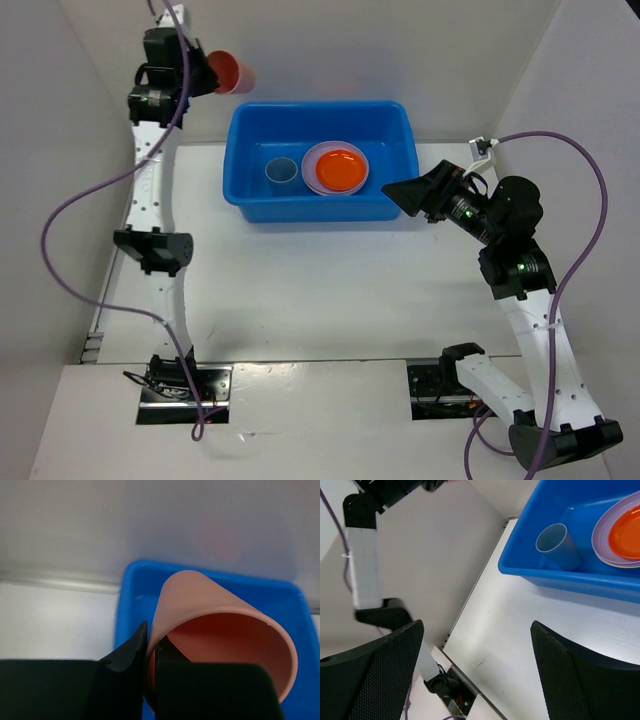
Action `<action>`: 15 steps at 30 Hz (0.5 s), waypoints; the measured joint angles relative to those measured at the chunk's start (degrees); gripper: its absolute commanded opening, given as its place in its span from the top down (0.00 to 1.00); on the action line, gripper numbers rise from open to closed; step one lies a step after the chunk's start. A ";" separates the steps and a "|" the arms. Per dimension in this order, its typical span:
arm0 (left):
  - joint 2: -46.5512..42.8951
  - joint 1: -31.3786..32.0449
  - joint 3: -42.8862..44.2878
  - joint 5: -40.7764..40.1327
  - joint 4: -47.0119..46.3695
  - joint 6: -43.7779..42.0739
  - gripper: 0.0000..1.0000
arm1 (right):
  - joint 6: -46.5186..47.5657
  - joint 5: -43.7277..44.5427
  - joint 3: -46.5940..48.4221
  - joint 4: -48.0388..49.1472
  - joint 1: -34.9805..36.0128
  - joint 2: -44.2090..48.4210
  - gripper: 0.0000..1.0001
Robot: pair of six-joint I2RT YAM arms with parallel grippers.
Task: Place the mixed dishes into the plastic bin
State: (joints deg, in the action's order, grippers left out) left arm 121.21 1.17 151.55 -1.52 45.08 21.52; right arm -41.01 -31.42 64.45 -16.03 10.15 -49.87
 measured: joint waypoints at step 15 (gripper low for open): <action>33.40 8.04 24.30 -0.13 8.90 3.15 1.00 | 0.92 2.19 0.00 -1.20 0.48 0.11 0.08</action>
State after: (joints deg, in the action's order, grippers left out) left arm 154.61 9.21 175.85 -1.65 53.98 24.67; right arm -40.10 -29.23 64.45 -17.23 10.63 -49.76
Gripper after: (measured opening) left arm 0.074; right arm 0.917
